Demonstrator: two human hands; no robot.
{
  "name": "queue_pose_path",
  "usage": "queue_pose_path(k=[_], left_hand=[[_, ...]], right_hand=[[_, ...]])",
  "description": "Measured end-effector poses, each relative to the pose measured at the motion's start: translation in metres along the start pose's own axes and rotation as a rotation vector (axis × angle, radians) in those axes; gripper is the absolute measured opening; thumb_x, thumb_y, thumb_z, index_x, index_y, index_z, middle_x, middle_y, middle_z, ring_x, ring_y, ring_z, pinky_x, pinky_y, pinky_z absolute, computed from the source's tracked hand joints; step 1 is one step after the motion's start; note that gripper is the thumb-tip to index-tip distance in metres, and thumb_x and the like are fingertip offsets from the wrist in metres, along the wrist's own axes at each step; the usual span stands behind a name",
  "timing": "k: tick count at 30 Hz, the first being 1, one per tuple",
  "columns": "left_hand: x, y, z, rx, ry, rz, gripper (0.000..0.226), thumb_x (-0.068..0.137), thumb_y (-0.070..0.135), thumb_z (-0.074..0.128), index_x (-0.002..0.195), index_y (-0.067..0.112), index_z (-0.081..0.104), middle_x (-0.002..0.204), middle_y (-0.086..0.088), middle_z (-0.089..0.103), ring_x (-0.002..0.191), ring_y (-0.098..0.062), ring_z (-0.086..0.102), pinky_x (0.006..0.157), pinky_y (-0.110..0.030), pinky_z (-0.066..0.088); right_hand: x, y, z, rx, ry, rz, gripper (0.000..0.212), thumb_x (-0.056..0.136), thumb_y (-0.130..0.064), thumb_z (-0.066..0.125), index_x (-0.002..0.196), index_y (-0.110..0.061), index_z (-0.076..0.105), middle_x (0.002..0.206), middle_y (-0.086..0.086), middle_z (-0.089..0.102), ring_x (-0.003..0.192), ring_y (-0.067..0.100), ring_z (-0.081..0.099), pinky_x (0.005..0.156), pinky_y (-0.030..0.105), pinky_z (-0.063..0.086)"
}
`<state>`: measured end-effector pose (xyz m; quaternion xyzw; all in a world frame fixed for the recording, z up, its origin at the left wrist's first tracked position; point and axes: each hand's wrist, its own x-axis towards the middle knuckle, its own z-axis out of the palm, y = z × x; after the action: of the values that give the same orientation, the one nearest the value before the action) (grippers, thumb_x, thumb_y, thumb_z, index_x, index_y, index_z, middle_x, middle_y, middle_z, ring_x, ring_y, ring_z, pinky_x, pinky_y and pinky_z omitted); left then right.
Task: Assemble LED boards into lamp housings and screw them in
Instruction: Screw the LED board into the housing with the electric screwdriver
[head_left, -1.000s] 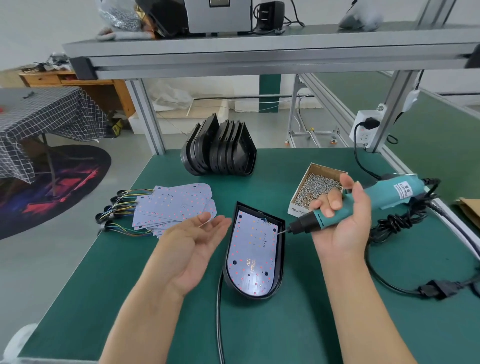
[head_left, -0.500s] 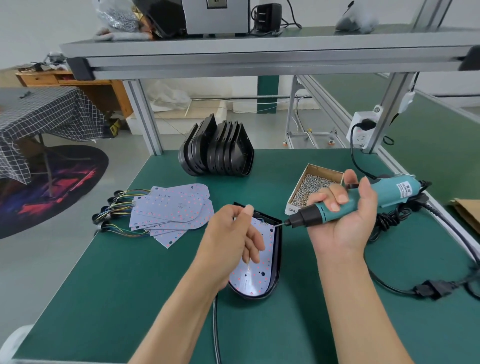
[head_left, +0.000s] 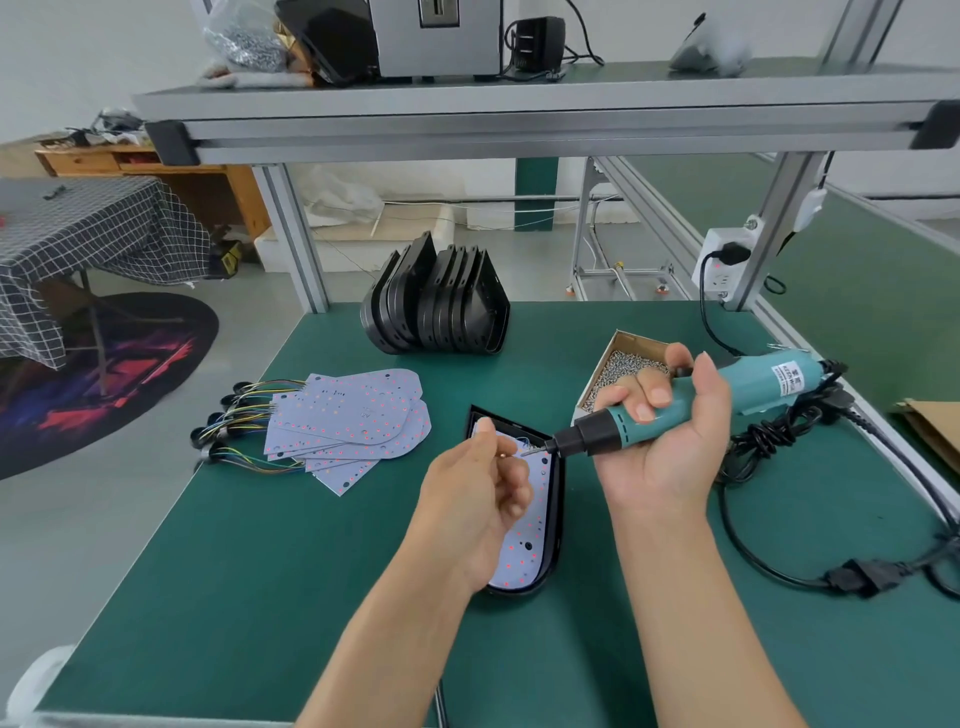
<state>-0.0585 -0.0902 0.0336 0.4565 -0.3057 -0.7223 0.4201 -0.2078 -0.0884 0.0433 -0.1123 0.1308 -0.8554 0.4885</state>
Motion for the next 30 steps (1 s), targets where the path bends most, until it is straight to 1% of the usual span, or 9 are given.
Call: queue_pose_path(k=[3, 5, 10, 14, 17, 19, 22, 25, 30], left_hand=[[-0.001, 0.004, -0.002, -0.118, -0.046, -0.027, 0.022, 0.111, 0.013, 0.044, 0.104, -0.002, 0.058, 0.076, -0.017, 0.073, 0.067, -0.028, 0.074, 0.058, -0.027, 0.060], [0.000, 0.003, -0.005, -0.120, -0.089, -0.004, 0.016, 0.110, 0.004, 0.042, 0.109, -0.006, 0.055, 0.090, -0.024, 0.077, 0.085, -0.034, 0.078, 0.068, -0.029, 0.063], [0.001, -0.003, -0.008, -0.076, -0.149, 0.058, 0.019, 0.110, 0.011, 0.047, 0.107, -0.005, 0.055, 0.104, -0.024, 0.077, 0.101, -0.034, 0.077, 0.082, -0.029, 0.063], [-0.001, -0.004, -0.008, -0.030, -0.173, 0.070, 0.022, 0.110, 0.016, 0.047, 0.109, -0.004, 0.057, 0.102, -0.021, 0.078, 0.097, -0.031, 0.078, 0.075, -0.025, 0.062], [-0.002, -0.006, -0.009, 0.120, -0.110, 0.124, 0.022, 0.108, 0.019, 0.054, 0.094, 0.006, 0.065, 0.087, -0.009, 0.077, 0.080, -0.021, 0.077, 0.067, -0.022, 0.058], [0.000, -0.008, -0.009, 0.188, -0.049, 0.170, 0.022, 0.103, 0.020, 0.062, 0.086, 0.010, 0.069, 0.076, -0.004, 0.063, 0.067, -0.015, 0.062, 0.066, -0.024, 0.055], [0.002, -0.007, -0.010, 0.207, 0.006, 0.207, 0.014, 0.098, 0.017, 0.069, 0.090, 0.008, 0.074, 0.073, -0.003, 0.051, 0.063, -0.015, 0.047, 0.065, -0.027, 0.047], [0.002, -0.005, -0.011, 0.152, 0.037, 0.205, 0.011, 0.095, 0.015, 0.073, 0.089, 0.007, 0.076, 0.069, -0.002, 0.061, 0.063, -0.014, 0.055, 0.063, -0.022, 0.050], [0.000, -0.004, -0.010, -0.017, 0.028, 0.177, 0.009, 0.096, 0.007, 0.070, 0.091, 0.000, 0.073, 0.080, -0.011, 0.074, 0.074, -0.022, 0.074, 0.072, -0.021, 0.060]], right_hand=[[0.000, -0.001, 0.000, 0.000, 0.005, -0.006, 0.018, 0.100, -0.033, 0.054, 0.089, -0.021, 0.060, 0.058, -0.009, 0.042, 0.048, 0.007, 0.037, 0.062, 0.024, 0.046], [0.000, -0.002, 0.001, -0.003, 0.012, -0.015, 0.019, 0.101, -0.034, 0.053, 0.089, -0.021, 0.059, 0.059, -0.009, 0.041, 0.048, 0.007, 0.037, 0.063, 0.024, 0.046], [0.000, -0.001, 0.005, -0.019, 0.019, -0.031, 0.020, 0.102, -0.033, 0.052, 0.089, -0.021, 0.059, 0.059, -0.009, 0.042, 0.049, 0.008, 0.037, 0.064, 0.025, 0.046], [-0.001, 0.000, 0.006, -0.030, 0.003, -0.036, 0.020, 0.102, -0.034, 0.053, 0.089, -0.021, 0.060, 0.059, -0.009, 0.042, 0.049, 0.008, 0.037, 0.065, 0.025, 0.045], [0.000, -0.001, 0.006, -0.032, 0.000, -0.039, 0.020, 0.101, -0.034, 0.053, 0.089, -0.021, 0.060, 0.059, -0.008, 0.042, 0.049, 0.009, 0.037, 0.065, 0.025, 0.044], [0.000, -0.001, 0.006, -0.030, 0.002, -0.042, 0.019, 0.101, -0.033, 0.054, 0.088, -0.021, 0.061, 0.059, -0.008, 0.043, 0.049, 0.009, 0.037, 0.065, 0.025, 0.044], [0.000, -0.002, 0.005, -0.033, 0.003, -0.043, 0.020, 0.101, -0.034, 0.054, 0.088, -0.021, 0.062, 0.059, -0.008, 0.042, 0.049, 0.009, 0.037, 0.064, 0.025, 0.045], [0.000, -0.001, 0.004, -0.035, -0.005, -0.042, 0.020, 0.101, -0.034, 0.054, 0.087, -0.021, 0.062, 0.059, -0.008, 0.043, 0.049, 0.009, 0.037, 0.064, 0.025, 0.045], [0.001, 0.001, 0.003, -0.046, -0.004, -0.052, 0.020, 0.101, -0.033, 0.054, 0.088, -0.021, 0.061, 0.059, -0.008, 0.042, 0.049, 0.010, 0.037, 0.063, 0.026, 0.045]])
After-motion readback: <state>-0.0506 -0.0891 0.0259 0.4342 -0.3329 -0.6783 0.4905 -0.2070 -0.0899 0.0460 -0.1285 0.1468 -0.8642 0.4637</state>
